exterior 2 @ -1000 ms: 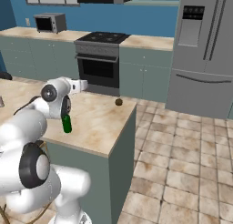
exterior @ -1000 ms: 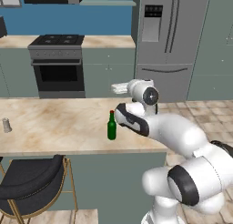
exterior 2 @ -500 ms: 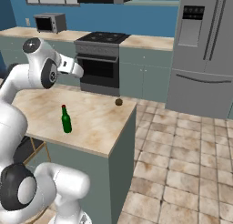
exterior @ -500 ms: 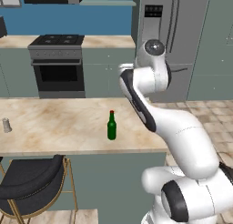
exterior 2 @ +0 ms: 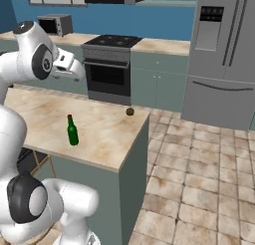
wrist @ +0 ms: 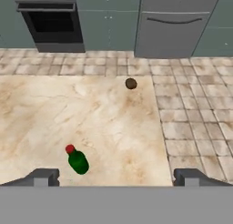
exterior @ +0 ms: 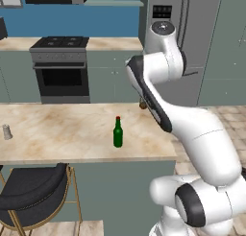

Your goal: Open the cabinet directly in front. Then move the beer and the cup to the dining counter with the candle on it.

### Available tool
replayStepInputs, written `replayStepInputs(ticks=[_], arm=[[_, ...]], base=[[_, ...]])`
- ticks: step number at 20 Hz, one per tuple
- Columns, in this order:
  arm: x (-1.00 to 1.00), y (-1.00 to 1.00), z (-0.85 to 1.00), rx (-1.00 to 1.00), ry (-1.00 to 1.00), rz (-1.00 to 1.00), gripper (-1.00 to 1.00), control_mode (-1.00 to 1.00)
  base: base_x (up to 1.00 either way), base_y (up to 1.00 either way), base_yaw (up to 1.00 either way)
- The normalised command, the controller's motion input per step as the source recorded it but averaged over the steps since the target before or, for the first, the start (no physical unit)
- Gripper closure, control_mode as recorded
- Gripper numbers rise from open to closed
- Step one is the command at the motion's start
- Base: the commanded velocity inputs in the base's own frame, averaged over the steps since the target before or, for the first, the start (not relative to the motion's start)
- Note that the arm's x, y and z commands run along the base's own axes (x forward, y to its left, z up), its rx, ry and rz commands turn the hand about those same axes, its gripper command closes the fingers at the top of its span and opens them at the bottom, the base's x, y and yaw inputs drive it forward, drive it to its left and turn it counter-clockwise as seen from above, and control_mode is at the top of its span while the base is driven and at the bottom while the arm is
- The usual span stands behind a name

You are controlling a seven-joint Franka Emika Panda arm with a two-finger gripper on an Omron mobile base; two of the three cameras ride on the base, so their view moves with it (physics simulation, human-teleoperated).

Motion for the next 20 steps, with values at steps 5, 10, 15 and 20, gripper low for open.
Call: replayStepInputs(ticks=[5, 10, 15, 20], arm=[[-1.0, -0.01, -0.35, 0.0, -0.01, 0.0, -1.0, -1.0], [-1.0, -0.27, -0.04, 0.0, -0.2, 0.0, -1.0, -1.0], [-0.98, -0.49, 0.0, 0.0, -0.46, -0.06, -1.0, -1.0], [-0.69, -0.28, 0.0, 0.0, -0.48, -0.08, -1.0, -1.0]], base=[[0.0, 0.0, 0.0], [0.0, 0.0, 0.0], [0.0, 0.0, 0.0], [0.0, 0.0, 0.0]])
